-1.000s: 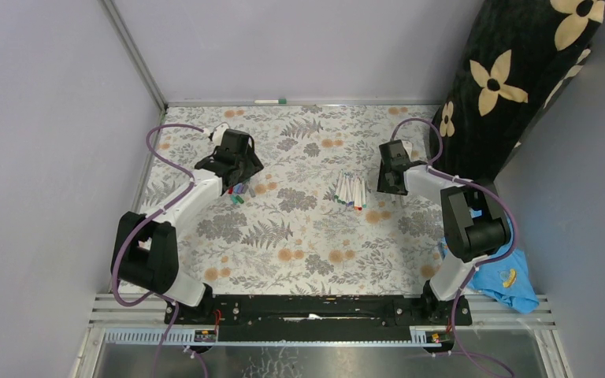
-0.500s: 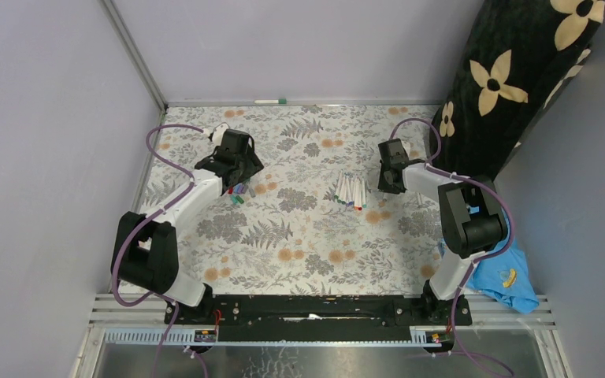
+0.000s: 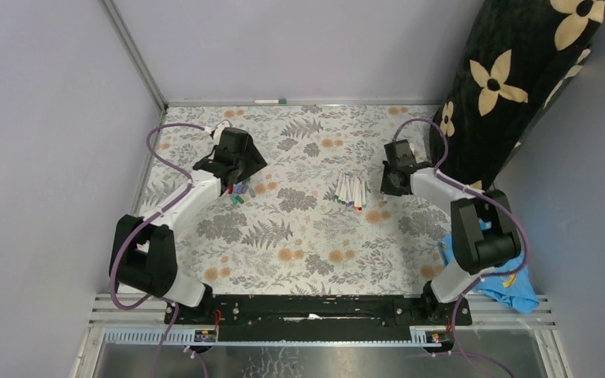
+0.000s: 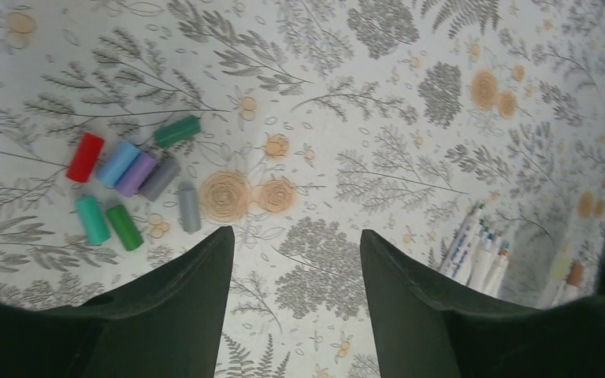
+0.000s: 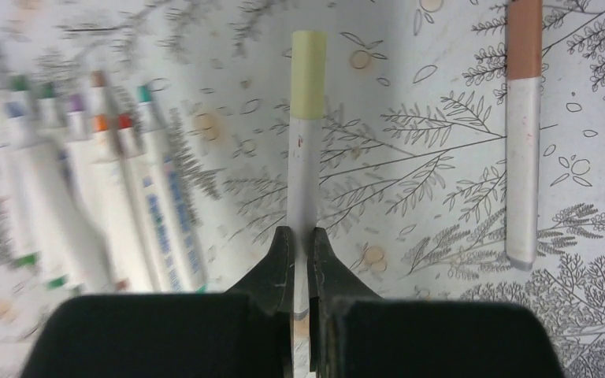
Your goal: Open the pen caps
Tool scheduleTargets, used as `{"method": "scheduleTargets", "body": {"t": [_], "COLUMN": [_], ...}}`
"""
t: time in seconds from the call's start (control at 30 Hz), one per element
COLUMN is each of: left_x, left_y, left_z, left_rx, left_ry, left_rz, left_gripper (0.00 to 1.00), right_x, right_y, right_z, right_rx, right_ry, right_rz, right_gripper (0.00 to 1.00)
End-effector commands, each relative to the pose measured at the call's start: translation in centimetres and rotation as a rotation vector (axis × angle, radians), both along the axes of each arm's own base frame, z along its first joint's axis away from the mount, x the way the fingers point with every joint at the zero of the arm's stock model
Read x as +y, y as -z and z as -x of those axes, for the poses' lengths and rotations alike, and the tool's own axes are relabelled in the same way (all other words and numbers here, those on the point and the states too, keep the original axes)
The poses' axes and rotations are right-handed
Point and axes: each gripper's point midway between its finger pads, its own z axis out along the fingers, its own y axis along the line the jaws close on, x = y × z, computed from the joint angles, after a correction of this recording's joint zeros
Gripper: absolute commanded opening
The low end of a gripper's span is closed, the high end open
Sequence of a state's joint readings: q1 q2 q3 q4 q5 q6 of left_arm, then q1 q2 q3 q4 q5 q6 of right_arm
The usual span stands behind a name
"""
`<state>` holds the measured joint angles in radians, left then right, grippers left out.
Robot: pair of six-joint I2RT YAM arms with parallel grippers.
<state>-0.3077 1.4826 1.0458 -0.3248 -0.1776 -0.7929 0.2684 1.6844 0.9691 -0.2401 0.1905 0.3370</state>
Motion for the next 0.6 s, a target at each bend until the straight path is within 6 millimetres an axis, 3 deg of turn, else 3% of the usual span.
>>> {"method": "scheduleTargets", "body": {"t": [0.0,0.17,0.4,0.57], "left_x": [-2.7,-4.8,-8.0,-9.7], "left_y": [-2.2,-3.1,-4.3,-4.6], "left_z": [-0.9,-0.6,0.5,1.0], "left_rx": [-0.087,-0.109,-0.099,-0.075], "left_ry": [0.108,0.206,0.330,0.372], "left_rz": [0.094,0.158,0.299,0.366], "left_gripper": [0.68,0.69,0.69,0.70], "right_x": [2.7,6.7,15.5,20.5], "right_y": [-5.9,-8.9,-11.8,-13.0], "right_z": [-0.4,0.8,3.7,5.1], "right_rx": [-0.122,-0.151,-0.136,-0.139], "right_ry": [-0.111,-0.233,-0.468,-0.568], "right_rz": [-0.098,-0.187,-0.327,-0.358], "right_gripper": [0.00,0.00,0.00,0.00]}}
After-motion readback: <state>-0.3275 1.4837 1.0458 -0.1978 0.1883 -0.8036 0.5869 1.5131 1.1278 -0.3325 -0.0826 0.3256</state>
